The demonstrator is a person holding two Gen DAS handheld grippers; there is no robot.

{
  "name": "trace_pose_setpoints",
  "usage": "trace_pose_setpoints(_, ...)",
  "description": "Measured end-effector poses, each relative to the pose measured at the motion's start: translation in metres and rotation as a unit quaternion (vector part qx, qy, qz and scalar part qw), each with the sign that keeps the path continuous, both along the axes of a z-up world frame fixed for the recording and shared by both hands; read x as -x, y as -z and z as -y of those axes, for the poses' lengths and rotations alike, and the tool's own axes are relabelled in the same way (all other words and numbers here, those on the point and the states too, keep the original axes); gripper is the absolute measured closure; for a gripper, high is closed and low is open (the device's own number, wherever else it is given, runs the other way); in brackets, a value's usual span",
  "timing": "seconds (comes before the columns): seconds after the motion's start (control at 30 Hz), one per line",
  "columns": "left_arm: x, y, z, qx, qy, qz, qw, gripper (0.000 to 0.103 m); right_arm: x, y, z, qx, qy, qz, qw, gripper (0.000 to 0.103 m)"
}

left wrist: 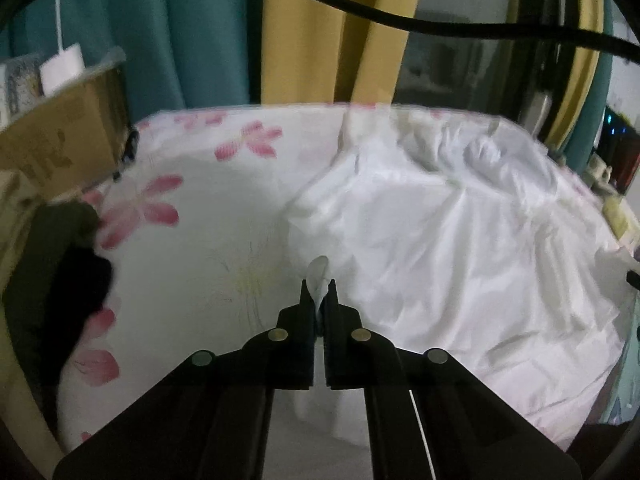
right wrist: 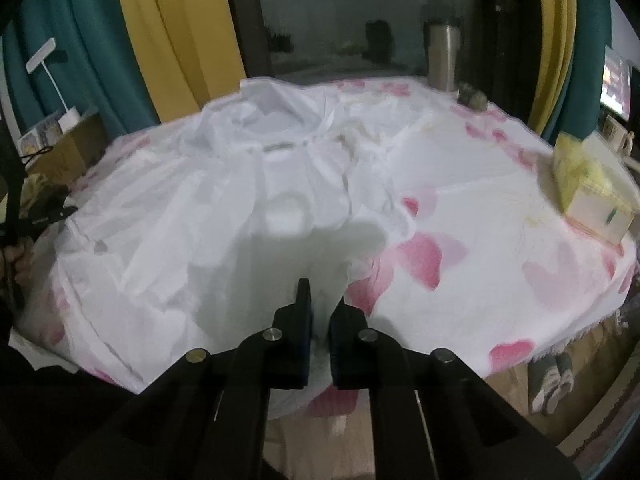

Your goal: Fold large clothes

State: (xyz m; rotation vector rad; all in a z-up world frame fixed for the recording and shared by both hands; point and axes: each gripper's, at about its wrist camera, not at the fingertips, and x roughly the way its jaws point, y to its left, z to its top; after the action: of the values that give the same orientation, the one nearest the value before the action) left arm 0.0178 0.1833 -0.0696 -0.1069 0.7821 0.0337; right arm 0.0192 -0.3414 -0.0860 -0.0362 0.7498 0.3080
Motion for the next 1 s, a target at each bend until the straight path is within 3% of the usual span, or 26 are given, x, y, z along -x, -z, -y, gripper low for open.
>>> trace_pose_setpoints(0.37,0.005,-0.061,0.002,0.014,-0.008,0.091,0.9957,0.100,-0.012,-0.055,0.003,0.023,0.022,0.083,0.996,0.096)
trace_pose_setpoints(0.8,-0.015,-0.093,-0.006,0.019,-0.022,0.133,0.9907,0.100,-0.037,-0.082,0.019,0.017,0.045,0.125,0.991,0.096)
trace_pose_setpoints(1.0,-0.039,-0.097,-0.022,0.063,-0.039,0.142,0.9871,0.100,-0.063,-0.089,0.034,0.005,0.054,0.136,0.989,0.096)
